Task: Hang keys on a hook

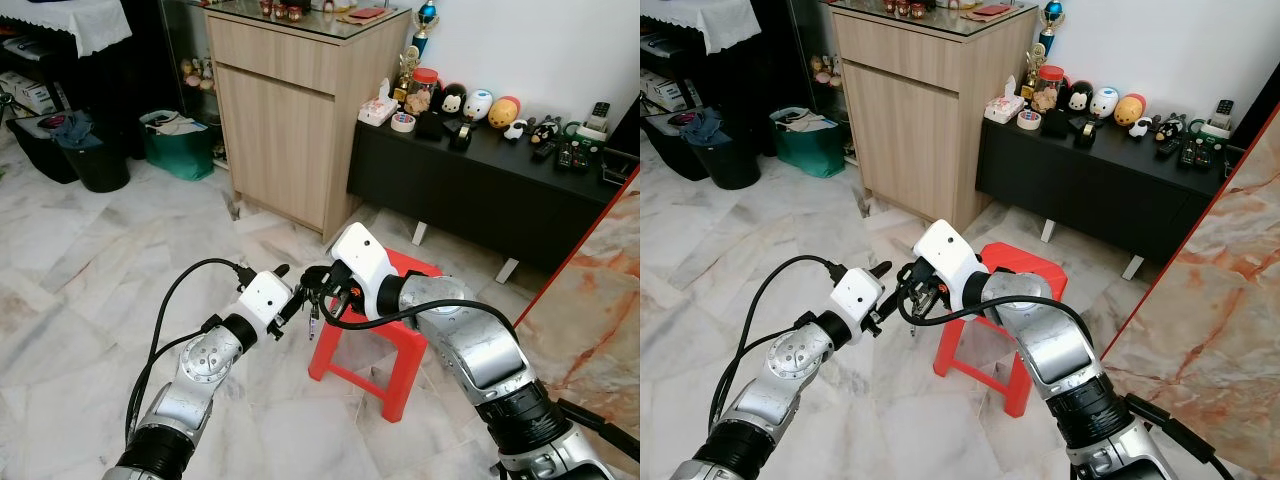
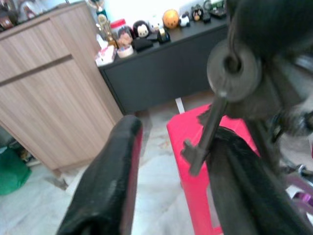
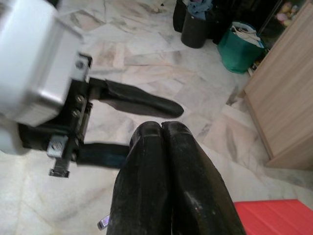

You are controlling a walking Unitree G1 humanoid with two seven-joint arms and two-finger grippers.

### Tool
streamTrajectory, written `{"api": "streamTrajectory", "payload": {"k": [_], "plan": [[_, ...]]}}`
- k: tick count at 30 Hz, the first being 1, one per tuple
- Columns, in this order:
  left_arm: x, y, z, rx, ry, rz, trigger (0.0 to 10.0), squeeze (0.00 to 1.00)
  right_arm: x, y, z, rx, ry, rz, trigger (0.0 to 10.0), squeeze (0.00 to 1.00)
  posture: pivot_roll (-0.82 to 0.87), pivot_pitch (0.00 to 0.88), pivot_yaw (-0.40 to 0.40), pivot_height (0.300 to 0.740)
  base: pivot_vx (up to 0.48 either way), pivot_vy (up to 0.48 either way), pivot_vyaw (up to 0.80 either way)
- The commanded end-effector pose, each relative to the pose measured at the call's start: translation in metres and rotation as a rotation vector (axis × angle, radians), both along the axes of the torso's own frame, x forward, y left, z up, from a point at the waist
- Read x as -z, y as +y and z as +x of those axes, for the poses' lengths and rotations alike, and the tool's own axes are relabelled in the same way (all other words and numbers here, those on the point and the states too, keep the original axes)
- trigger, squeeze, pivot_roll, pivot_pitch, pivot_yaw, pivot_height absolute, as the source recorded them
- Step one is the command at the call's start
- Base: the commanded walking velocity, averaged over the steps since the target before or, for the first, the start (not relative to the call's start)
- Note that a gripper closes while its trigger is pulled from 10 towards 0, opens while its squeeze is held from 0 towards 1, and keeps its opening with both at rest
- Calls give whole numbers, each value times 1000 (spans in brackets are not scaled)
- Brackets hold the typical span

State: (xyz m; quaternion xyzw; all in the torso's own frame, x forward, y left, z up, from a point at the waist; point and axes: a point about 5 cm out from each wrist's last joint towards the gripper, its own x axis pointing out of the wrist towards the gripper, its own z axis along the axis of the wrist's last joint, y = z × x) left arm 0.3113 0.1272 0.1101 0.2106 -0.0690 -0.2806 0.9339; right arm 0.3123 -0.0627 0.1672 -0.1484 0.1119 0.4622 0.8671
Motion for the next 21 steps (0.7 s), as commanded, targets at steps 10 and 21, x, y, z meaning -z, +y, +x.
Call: {"api": "streamTrajectory", "payload": {"k": [10, 21], "plan": [[-12, -5, 0, 36, -52, -34, 0, 0, -3, -5, 2, 18, -9, -2, 10000, 0, 74, 0, -102, 740, 0, 0, 0], [-13, -6, -2, 57, -46, -36, 0, 0, -1, -7, 3, 31, -12, -14, 10000, 0, 75, 0, -101, 740, 0, 0, 0]]}}
